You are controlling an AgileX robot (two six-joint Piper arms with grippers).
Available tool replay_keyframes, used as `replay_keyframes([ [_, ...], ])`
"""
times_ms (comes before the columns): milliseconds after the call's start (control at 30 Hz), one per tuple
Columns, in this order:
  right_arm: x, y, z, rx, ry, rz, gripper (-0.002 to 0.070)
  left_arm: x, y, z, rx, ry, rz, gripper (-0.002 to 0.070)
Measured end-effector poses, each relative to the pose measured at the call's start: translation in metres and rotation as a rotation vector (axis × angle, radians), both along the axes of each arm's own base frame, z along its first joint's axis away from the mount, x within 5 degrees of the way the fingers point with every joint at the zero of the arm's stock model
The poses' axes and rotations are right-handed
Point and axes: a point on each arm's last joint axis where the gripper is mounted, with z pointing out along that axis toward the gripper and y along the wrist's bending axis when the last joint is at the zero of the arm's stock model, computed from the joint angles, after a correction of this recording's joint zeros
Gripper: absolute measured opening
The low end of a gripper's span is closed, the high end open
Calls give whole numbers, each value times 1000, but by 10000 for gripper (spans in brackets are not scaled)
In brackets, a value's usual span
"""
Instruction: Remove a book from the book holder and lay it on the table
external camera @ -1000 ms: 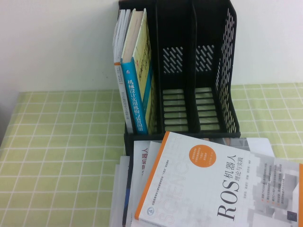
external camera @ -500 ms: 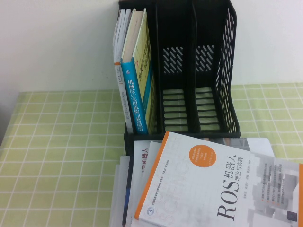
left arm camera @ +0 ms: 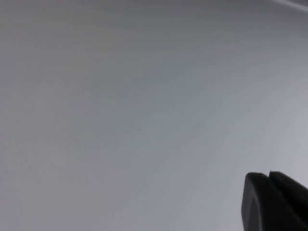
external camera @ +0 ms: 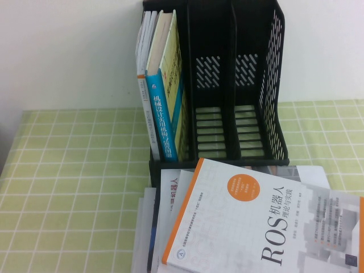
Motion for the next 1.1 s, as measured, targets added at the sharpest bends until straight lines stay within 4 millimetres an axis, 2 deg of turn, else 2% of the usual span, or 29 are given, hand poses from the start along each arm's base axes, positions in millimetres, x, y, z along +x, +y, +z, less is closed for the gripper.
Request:
replay_keyframes([
  [67,-6,-3,17,50,-33,10,-1,-9,5,23,-68,-42,-16,-3],
  [200,-27,-6,68,123,-72,53,-1,-31,9,74,-152,-25,-72,-3],
  [333,-48,-4,133,108,-71,78,-1,-40,6,121,-112,100,-70,-3],
  [400,-44,-2,162,67,-28,56,-1,-30,3,143,-72,181,-57,-3],
  [467,-33,0,191,8,46,18,-1,-11,-1,160,-29,303,-57,-3],
  [567,-6,3,223,-75,203,-30,-1,26,-7,175,21,514,-86,-3],
  [633,15,5,238,-138,336,-54,-1,53,-11,177,50,672,-116,-3],
  [733,51,7,243,-223,569,-61,-1,93,-17,172,72,887,-159,-3],
  [867,91,9,225,-287,857,-38,-1,135,-24,149,72,1132,-230,-3],
  [1000,105,10,204,-310,1001,-18,-2,161,-31,126,139,1309,-248,-3],
  [1100,109,16,192,-243,1042,88,-2,177,-35,113,137,1387,-275,-3],
])
